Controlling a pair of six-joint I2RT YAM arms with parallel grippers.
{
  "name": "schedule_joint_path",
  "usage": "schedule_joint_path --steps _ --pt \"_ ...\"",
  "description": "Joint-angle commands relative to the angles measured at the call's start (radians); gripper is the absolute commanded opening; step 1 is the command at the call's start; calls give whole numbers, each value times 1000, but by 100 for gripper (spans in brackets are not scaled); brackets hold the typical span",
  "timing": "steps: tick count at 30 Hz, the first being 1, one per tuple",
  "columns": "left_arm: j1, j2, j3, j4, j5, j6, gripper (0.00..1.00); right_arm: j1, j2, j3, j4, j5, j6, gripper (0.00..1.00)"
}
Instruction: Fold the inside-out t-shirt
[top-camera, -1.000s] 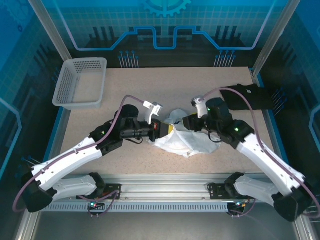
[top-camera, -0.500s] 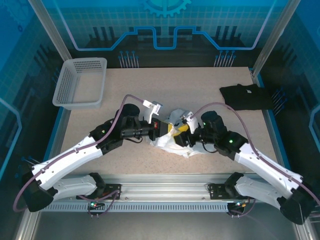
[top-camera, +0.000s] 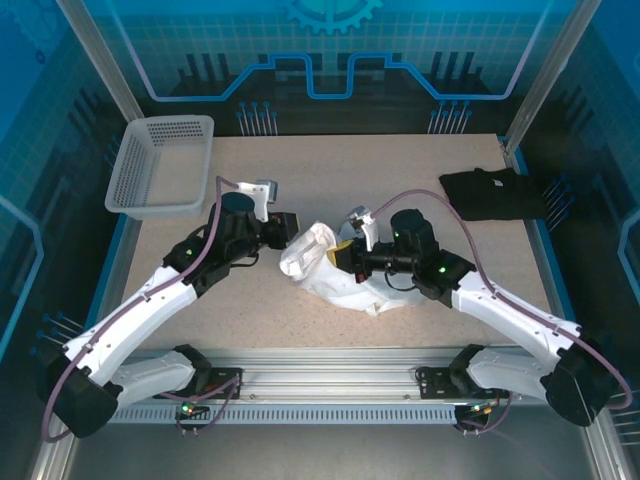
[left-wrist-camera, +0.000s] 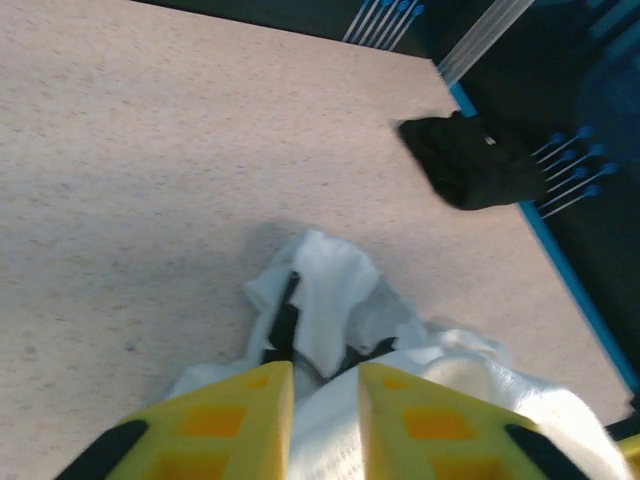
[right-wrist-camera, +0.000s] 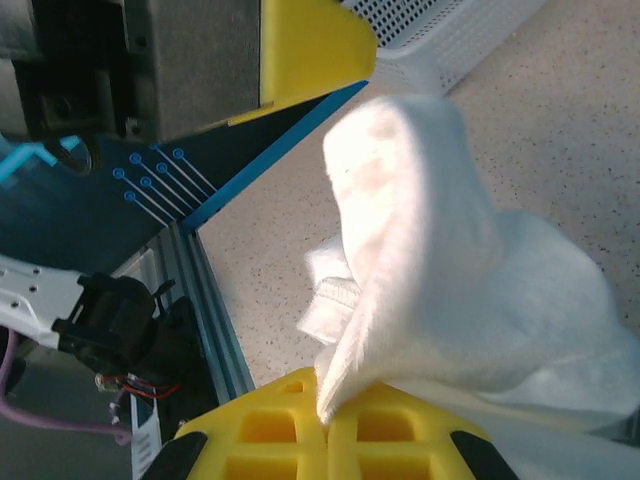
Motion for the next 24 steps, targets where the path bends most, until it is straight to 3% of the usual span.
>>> schedule_joint_path --steps 1,8,14,18,24 --pt "1 -46 -55 9 15 44 33 -9 36 58 31 6 117 0" --pt "0 -137 -219 74 81 67 55 -61 57 70 -27 -70 50 0" --pt "-1 -127 -262 85 44 22 61 -104 -5 60 -194 -123 -136 0" --pt "-9 -135 -272 160 160 48 63 -129 -49 45 -268 -134 -201 0" --pt "-164 -111 -222 232 175 164 69 -137 -67 34 -297 -148 -232 0"
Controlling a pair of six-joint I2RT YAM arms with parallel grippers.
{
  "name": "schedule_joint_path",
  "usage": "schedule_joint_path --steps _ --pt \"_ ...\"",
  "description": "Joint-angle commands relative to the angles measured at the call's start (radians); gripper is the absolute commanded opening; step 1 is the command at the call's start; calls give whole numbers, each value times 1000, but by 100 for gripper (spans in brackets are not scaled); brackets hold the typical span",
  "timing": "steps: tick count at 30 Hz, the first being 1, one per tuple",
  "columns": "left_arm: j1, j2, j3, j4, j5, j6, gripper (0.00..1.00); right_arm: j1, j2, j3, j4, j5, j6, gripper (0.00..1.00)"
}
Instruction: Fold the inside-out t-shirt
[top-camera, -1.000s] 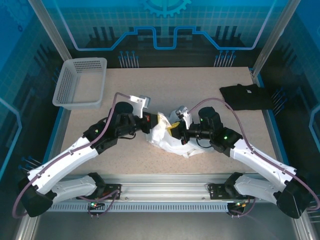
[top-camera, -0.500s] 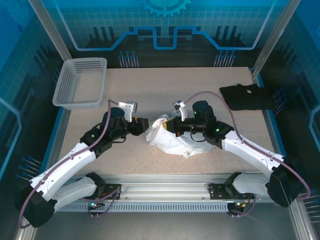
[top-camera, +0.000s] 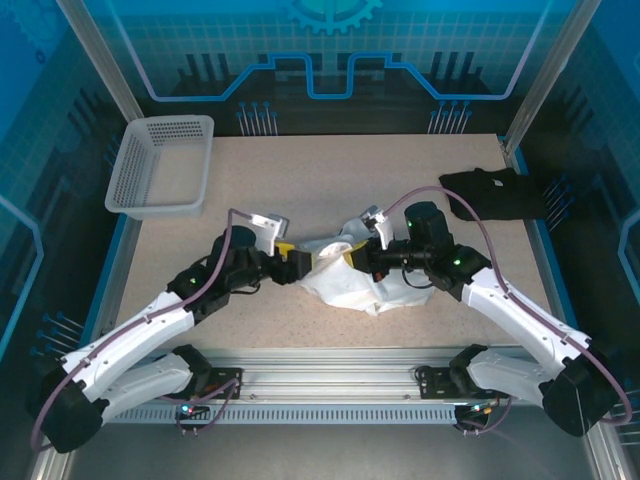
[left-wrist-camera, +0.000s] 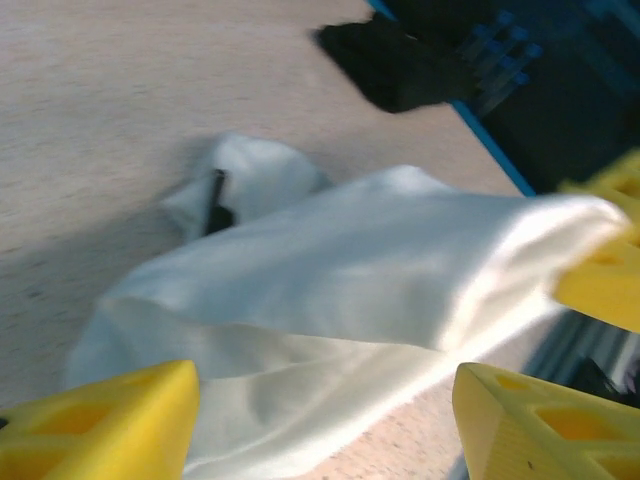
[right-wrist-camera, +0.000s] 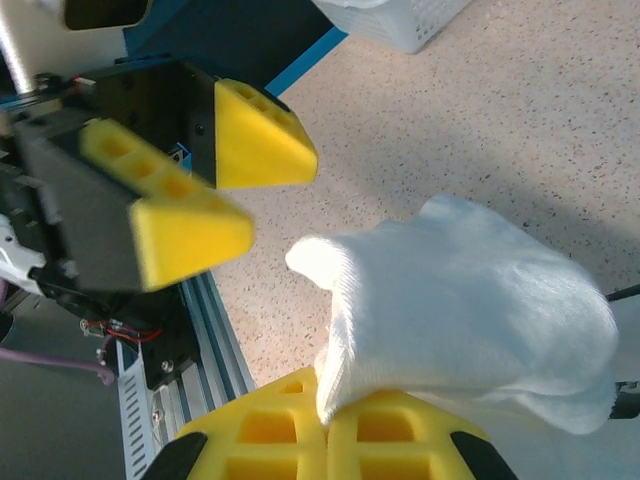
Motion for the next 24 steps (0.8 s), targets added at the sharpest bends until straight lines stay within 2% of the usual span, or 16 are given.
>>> schedule_joint_path --steps 1,5,8,9,12,13,15,17,20,24 --pt "-63 33 48 65 38 85 69 -12 -13 -2 -50 -35 -55 0" --pt "-84 111 86 70 14 98 63 -12 -18 2 -63 -43 -70 0" --pt "-83 156 111 75 0 121 53 -15 -28 -2 -74 -44 -78 0" --pt "-83 172 119 80 1 129 48 -15 -33 -6 -74 -45 -79 0" --pt "-83 203 149 80 17 140 22 -15 -46 -7 -90 -25 -92 0" --pt "-82 205 172 62 28 141 14 -17 -49 1 -113 6 -102 0" --pt "-87 194 214 16 65 142 4 -15 -49 34 -188 120 -129 0" --pt "-104 160 252 -36 132 146 0 -11 -43 98 -280 261 -164 0" --pt "-167 124 279 -99 216 165 1 3 -39 154 -386 429 -186 4" --pt "-275 165 271 -97 217 164 4 4 -52 153 -490 571 -67 16"
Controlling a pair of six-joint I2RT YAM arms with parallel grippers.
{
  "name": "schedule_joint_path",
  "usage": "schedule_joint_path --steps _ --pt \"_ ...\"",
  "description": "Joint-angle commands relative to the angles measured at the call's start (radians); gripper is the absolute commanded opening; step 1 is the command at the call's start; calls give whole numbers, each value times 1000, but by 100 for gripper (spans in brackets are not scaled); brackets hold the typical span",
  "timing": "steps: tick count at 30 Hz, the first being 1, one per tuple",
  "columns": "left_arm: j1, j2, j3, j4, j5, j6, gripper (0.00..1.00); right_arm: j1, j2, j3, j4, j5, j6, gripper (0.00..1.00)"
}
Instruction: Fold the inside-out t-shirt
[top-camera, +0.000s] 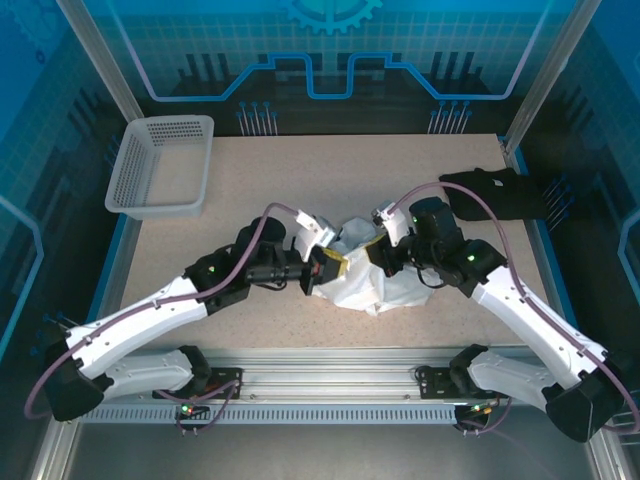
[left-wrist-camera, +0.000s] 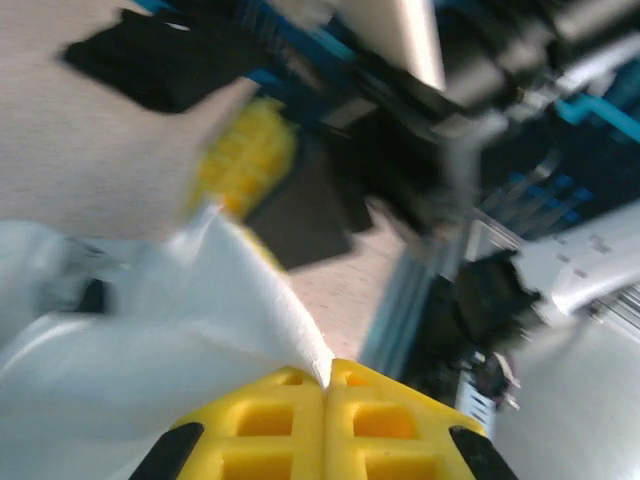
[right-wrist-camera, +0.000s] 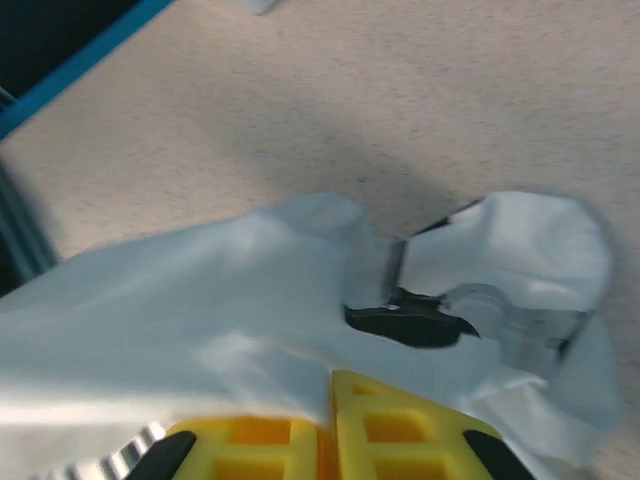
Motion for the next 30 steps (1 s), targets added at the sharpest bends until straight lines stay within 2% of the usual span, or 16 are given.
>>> schedule_joint_path --steps 1,6,9,11,12,14,17,19,22,27,30 --pt "-81 49 6 -14 57 21 4 -5 -26 -14 -180 217 93 20" --pt "-180 278 47 144 52 -33 5 -41 -139 -94 -233 347 192 36" --pt "-186 375 113 105 33 -17 22 -83 -189 -103 -195 375 203 44" --pt "-178 367 129 30 -19 39 47 -93 -176 -137 -127 354 198 47" --pt "-166 346 117 15 -42 51 54 -94 -155 -141 -96 335 196 49" --pt "-88 267 45 38 -60 17 63 -94 -69 -139 -20 274 202 52" --pt "119 184 -66 110 -58 -183 71 -94 88 -116 88 201 225 56" --pt "241 195 -85 81 -92 -302 72 -93 189 -83 145 160 243 58" --pt "335 256 -80 -27 -137 -370 72 -82 316 -47 191 80 270 66" --pt "356 329 -150 -12 -109 -411 74 -39 482 -21 246 57 291 71" --pt "355 418 -146 47 9 -434 70 -39 570 18 282 58 289 66"
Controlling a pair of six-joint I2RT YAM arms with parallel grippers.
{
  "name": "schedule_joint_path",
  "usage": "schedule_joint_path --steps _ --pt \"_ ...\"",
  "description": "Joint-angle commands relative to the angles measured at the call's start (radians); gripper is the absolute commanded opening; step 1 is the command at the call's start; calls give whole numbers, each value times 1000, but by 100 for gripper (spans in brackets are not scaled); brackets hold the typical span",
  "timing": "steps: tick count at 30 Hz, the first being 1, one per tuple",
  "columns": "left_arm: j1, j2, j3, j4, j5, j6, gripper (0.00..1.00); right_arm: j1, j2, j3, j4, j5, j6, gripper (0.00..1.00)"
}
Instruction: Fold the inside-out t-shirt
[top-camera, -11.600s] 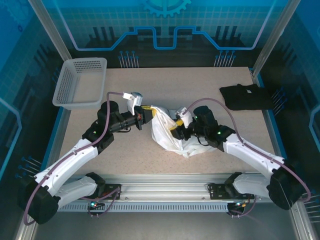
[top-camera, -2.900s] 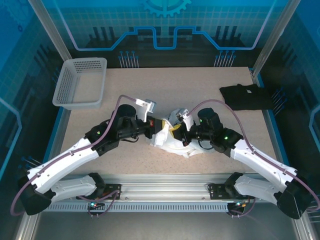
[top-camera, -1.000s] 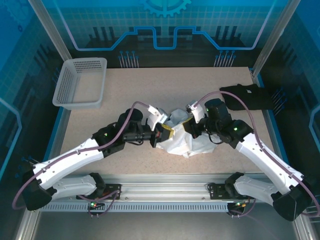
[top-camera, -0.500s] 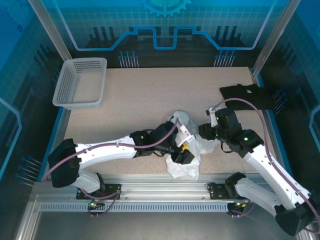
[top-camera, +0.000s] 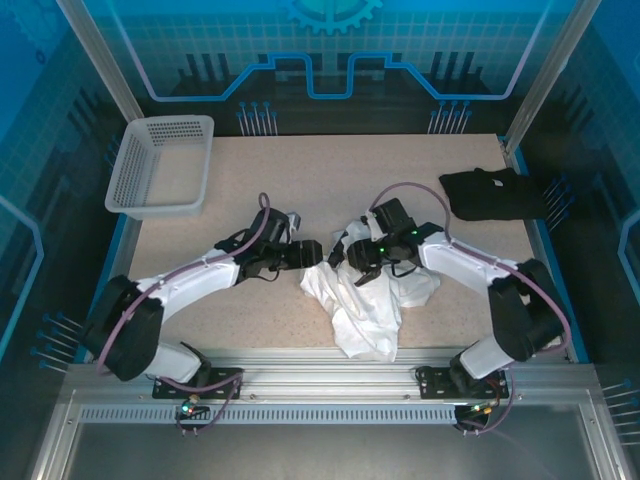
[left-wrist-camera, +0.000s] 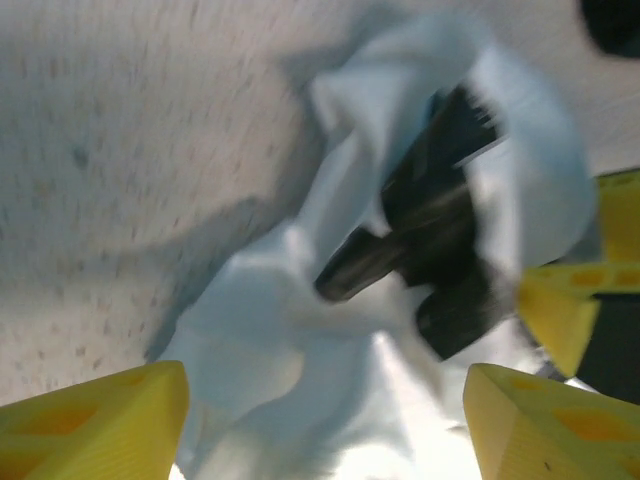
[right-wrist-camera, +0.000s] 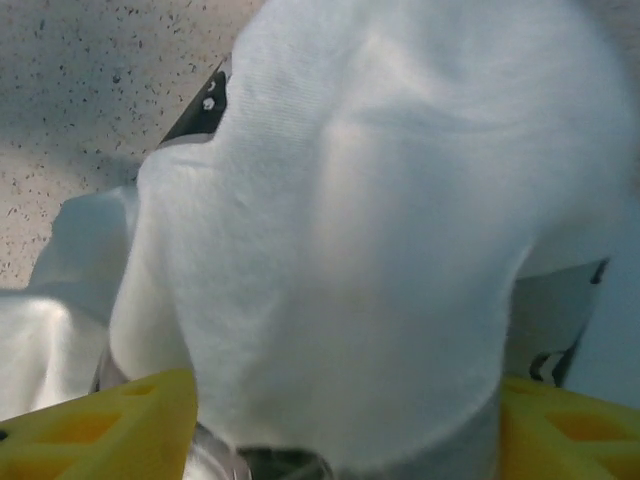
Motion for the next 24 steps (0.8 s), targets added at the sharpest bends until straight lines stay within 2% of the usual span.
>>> schedule_joint_path --steps 1,3,6,8,10,12,14,16,17,18,20,21,22,24 --pt "-3 96 3 47 140 -62 62 3 77 75 71 -25 11 58" --pt "-2 156 18 114 201 -77 43 -11 100 128 71 -19 -9 37" --pt "43 170 79 167 220 -59 4 -44 76 240 70 -40 -75 10" --pt "112 111 139 178 217 -64 0 -64 37 351 44 -47 -136 0" --pt "151 -16 190 211 180 -56 0 -74 -29 463 11 -45 -207 0" --pt "146 -153 218 228 110 5 0 -74 -105 520 -3 -32 -259 0" --pt "144 -268 202 250 94 32 0 -73 -199 508 -9 -34 -290 0" --pt "144 -378 122 277 104 38 0 -63 -329 397 9 -27 -299 0" --pt "143 -430 66 286 106 34 1 -58 -392 325 23 -17 -292 1" --pt "142 -485 -5 289 103 25 7 -52 -464 228 38 -4 -279 6" --pt "141 -568 -142 255 87 10 36 -44 -592 21 51 61 -217 25" --pt "141 -599 -198 202 65 10 56 -44 -646 -65 58 87 -176 38" --pt "141 -622 -241 135 29 12 66 -45 -683 -162 63 101 -137 42" --pt "141 -652 -285 9 -38 43 71 -44 -718 -251 46 109 -89 48"
